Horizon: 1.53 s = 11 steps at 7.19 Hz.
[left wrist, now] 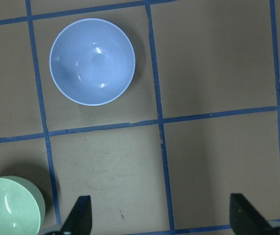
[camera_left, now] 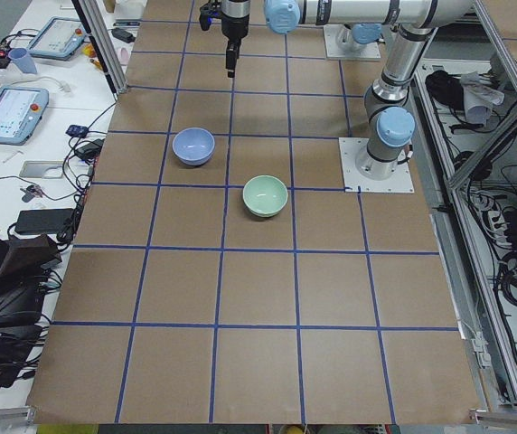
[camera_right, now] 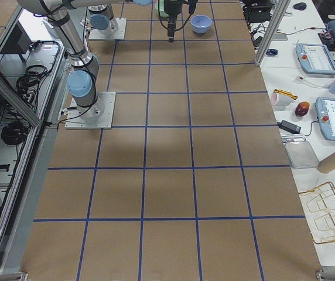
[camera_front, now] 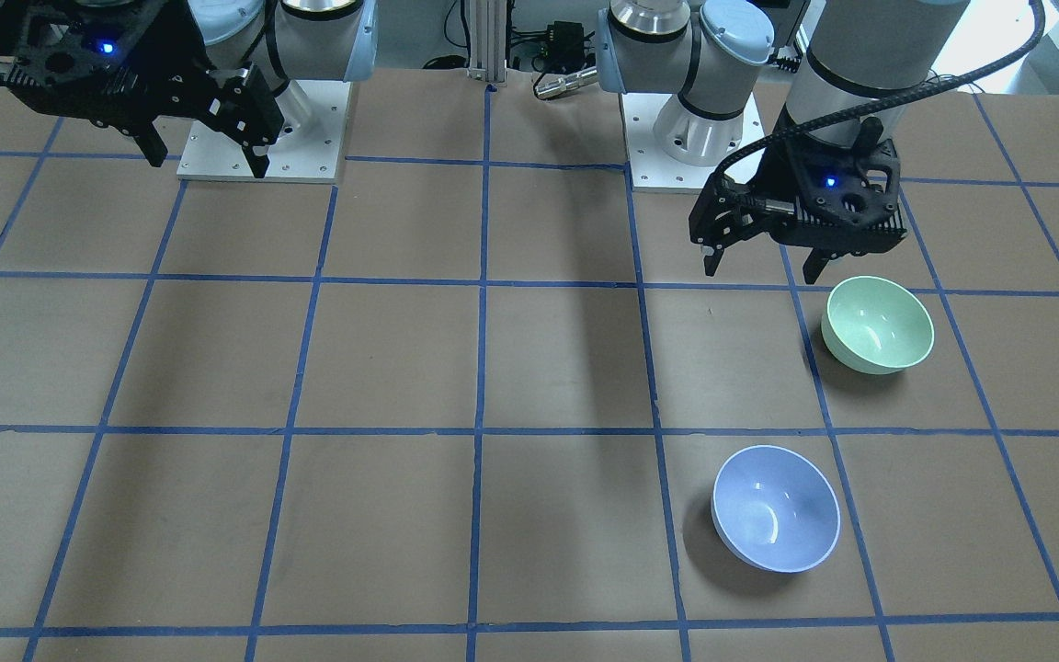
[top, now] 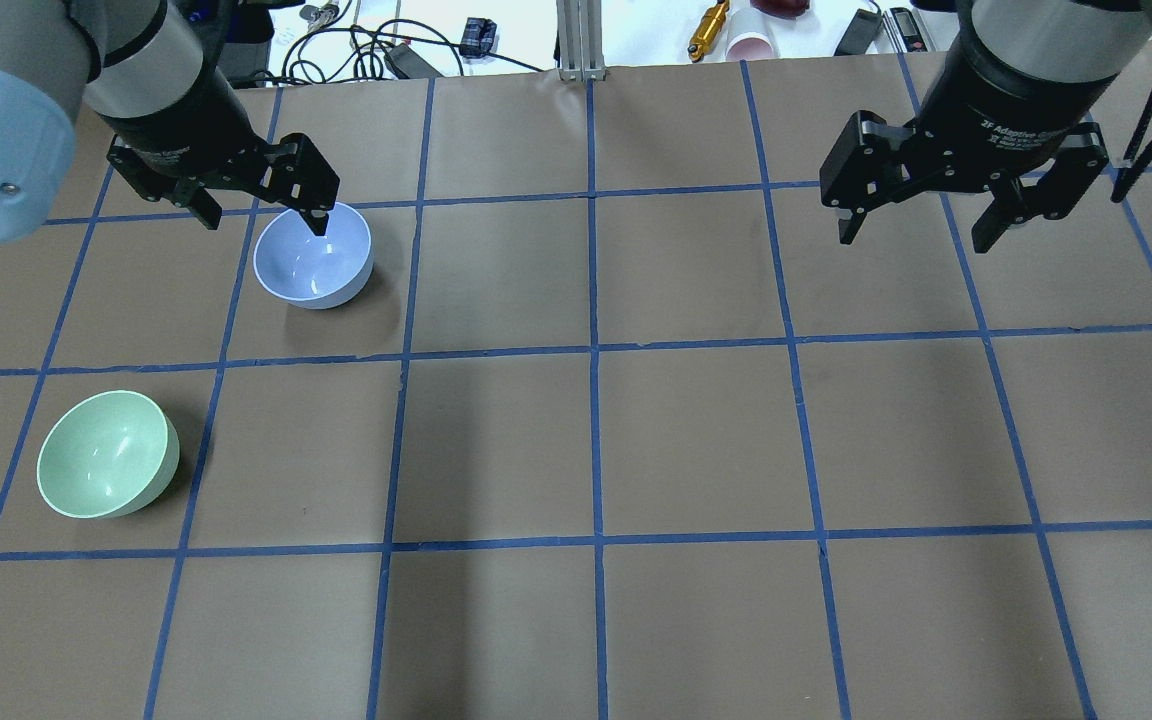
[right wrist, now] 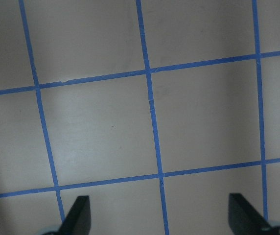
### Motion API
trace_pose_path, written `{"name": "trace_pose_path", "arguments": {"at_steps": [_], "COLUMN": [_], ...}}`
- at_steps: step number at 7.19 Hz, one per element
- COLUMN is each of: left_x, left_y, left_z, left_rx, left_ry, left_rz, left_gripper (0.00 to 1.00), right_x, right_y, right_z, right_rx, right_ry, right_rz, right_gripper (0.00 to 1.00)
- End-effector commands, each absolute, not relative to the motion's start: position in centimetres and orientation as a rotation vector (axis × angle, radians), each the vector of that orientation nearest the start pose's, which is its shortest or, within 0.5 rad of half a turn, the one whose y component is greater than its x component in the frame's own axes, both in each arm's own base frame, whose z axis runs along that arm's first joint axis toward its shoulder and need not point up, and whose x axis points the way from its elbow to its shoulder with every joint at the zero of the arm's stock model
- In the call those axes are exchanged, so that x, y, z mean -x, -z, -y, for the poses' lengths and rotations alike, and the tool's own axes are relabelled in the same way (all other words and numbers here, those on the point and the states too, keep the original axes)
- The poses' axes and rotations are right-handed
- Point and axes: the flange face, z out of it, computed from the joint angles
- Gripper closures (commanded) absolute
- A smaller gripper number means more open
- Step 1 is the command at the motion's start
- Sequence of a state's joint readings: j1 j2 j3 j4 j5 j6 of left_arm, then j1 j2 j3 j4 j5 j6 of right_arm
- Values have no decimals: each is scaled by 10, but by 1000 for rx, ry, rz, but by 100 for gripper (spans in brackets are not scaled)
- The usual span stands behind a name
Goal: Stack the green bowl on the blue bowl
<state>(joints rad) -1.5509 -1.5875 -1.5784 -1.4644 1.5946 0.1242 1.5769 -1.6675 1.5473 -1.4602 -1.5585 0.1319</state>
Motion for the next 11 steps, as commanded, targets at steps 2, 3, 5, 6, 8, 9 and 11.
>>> {"name": "trace_pose_path", "arguments": {"at_steps": [2, 3, 5, 6, 8, 9, 11], "left_x": [120, 119, 120, 120, 117, 103, 64], "left_y": [-491, -496, -495, -494, -489, -483, -464], "left_z": [506, 507, 504, 506, 508, 506, 507], "left_rx": [-165, -160, -163, -163, -163, -175, -158], "left_ry": [118, 129, 89, 99, 82, 54, -10], "left_rz": [-3100, -3098, -3103, -3106, -3100, -3100, -3111], "left_gripper": [0, 0, 0, 0, 0, 0, 0], "right_x": [-137, -137, -137, -137, -137, -137, -137], "right_y": [-534, -534, -534, -534, -534, -534, -534], "right_z": [448, 448, 448, 448, 448, 448, 448], "right_rx": [-197, -197, -197, -197, -197, -197, -197], "right_ry": [13, 15, 15, 11, 13, 13, 13], "right_rz": [-3123, -3122, -3122, -3123, -3123, -3123, -3123], "right_gripper": [0, 0, 0, 0, 0, 0, 0]}}
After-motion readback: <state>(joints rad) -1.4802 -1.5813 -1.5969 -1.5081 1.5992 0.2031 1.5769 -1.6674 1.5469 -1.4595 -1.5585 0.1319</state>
